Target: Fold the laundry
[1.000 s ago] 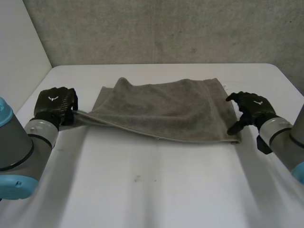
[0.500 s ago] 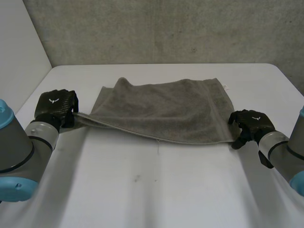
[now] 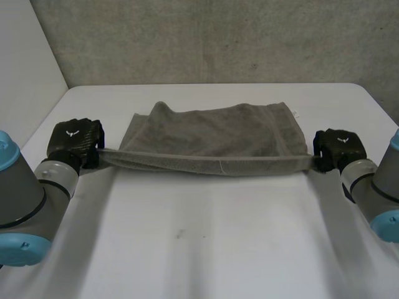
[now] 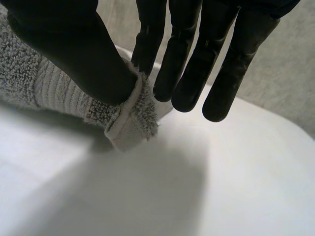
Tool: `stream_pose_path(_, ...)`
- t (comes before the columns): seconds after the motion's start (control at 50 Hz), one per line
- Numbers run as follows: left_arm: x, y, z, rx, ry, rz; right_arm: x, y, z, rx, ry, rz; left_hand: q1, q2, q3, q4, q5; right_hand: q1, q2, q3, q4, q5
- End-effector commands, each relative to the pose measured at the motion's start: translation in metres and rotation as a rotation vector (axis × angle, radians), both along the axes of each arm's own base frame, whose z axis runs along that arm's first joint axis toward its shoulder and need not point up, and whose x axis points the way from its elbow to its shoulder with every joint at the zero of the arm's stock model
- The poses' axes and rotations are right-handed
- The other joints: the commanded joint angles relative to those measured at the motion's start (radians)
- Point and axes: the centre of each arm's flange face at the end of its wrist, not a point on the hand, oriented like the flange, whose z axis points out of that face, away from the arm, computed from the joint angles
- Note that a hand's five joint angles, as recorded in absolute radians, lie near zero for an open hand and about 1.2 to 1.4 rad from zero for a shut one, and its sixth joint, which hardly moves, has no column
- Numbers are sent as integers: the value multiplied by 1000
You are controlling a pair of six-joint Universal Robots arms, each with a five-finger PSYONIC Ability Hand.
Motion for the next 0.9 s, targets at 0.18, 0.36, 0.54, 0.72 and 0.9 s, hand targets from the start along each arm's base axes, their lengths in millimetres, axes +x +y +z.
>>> stream_pose_path(0.18,0,45,-1,269,-103,-45,-10,49,55,43,543,185,199,178,179,178,183,420,218,214,206,251)
stream_pose_path(0.36,12,104,6,497,-304,-123,-63,96,82,227,905,269,199,178,179,178,183,420,218,214,206,251)
stream_pose_path(0.54,9,116,21,452,-358,-174,-69,109,95,207,903,269,199,178,179,178,183,420,218,214,206,251)
stream_pose_path(0.72,-9,71,9,353,-335,-168,-64,75,95,24,828,184,199,178,179,178,183,420,218,214,206,251)
stream_pose_path(0.9,-37,-2,-14,223,-298,-155,-18,24,66,-97,777,164,199,178,179,178,183,420,218,214,206,251)
